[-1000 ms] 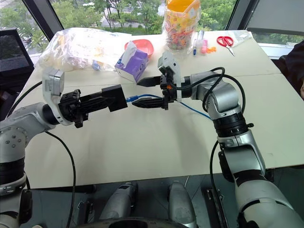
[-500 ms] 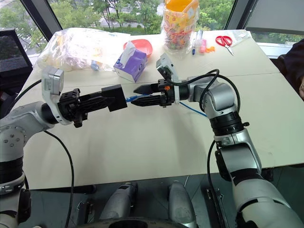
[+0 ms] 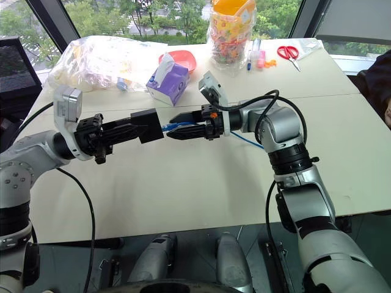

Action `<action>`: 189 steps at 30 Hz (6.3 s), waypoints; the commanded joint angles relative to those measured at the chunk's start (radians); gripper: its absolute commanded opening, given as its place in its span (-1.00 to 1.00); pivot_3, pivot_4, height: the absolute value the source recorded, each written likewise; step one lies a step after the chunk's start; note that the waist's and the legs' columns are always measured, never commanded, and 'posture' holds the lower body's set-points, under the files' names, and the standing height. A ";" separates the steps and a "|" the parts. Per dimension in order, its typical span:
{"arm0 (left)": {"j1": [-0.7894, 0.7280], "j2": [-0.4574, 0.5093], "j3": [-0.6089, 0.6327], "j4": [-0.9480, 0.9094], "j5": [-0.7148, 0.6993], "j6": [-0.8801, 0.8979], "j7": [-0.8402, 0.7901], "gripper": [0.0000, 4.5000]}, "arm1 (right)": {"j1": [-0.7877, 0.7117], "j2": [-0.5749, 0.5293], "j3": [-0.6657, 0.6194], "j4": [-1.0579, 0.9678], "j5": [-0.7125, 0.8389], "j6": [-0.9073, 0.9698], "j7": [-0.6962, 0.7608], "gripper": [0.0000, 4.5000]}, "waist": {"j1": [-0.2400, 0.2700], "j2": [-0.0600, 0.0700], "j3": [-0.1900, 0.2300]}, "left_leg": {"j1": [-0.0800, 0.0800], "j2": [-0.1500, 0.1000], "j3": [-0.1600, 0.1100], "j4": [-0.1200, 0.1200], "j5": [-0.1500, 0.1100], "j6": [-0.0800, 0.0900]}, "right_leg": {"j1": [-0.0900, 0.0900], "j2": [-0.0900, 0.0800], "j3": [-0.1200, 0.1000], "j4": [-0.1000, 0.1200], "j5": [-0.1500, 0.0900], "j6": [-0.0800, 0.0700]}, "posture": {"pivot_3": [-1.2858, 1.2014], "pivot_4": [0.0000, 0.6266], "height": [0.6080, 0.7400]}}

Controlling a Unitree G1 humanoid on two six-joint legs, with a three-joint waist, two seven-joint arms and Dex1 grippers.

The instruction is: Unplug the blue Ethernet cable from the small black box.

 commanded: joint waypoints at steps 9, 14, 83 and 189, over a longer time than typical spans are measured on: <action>-0.013 0.008 -0.009 -0.034 0.005 -0.024 -0.017 -0.80 | -0.031 0.003 -0.020 -0.044 0.029 0.022 0.020 -0.97 | 0.000 0.000 0.000 | 0.000 0.000 0.000 0.000 0.000 0.000 | 0.000 0.000 0.000 0.000 0.000 0.000 | 0.03 -0.52 0.80; -0.002 0.015 -0.016 -0.039 0.018 -0.028 -0.028 -0.80 | -0.032 -0.003 -0.024 -0.047 0.037 0.039 0.028 -0.97 | 0.000 0.000 0.000 | 0.000 0.000 0.000 0.000 0.000 0.000 | 0.000 0.000 0.000 0.000 0.000 0.000 | 0.03 -0.52 0.80; 0.055 0.087 0.038 -0.133 -0.197 0.029 0.012 -0.80 | -0.048 -0.053 -0.043 0.029 0.158 0.140 0.023 -0.05 | 0.000 -0.002 0.003 | -0.002 0.000 0.001 -0.002 0.000 0.000 | -0.002 0.000 0.000 -0.003 -0.001 -0.001 | 0.03 -0.52 0.80; 0.061 -0.302 -0.308 0.318 0.730 -0.809 0.117 -0.80 | -0.112 0.084 -0.289 0.702 -0.404 -0.700 -0.970 0.99 | -0.001 -0.001 0.004 | -0.006 0.000 0.003 -0.002 0.000 0.000 | -0.001 0.000 0.001 -0.010 0.005 0.005 | 0.03 -0.52 0.80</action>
